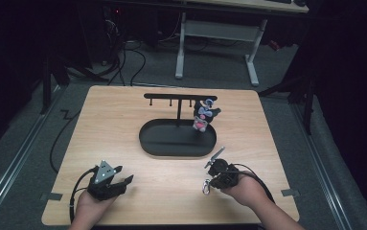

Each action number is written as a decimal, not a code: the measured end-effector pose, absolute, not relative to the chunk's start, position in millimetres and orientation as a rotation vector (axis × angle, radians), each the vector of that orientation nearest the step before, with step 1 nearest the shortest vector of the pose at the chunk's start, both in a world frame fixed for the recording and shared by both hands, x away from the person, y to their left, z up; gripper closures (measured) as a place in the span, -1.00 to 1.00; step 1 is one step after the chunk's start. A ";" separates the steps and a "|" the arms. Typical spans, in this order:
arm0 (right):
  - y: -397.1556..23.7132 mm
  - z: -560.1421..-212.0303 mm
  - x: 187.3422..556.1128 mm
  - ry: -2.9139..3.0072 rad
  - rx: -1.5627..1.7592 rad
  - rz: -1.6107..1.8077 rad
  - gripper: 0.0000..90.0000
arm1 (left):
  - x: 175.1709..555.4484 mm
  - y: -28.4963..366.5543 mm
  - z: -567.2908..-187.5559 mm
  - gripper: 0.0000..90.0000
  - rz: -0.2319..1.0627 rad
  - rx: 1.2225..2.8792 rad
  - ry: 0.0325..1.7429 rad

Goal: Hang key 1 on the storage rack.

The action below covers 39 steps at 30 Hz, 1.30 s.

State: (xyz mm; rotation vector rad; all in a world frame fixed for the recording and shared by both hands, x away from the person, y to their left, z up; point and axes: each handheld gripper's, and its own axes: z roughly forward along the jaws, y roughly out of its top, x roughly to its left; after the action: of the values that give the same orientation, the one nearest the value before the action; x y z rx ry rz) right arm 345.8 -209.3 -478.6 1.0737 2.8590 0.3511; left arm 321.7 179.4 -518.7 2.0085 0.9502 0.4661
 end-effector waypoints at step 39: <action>-234.6 -440.4 343.0 2.804 1.201 0.431 0.98 | 320.8 177.9 -519.2 -0.05 0.465 2.019 0.927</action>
State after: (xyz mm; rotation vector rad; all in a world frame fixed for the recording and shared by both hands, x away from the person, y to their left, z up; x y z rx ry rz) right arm 343.0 -234.6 -440.4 1.2014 2.8037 0.4309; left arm 320.8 177.9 -519.2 2.0190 0.9268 0.4655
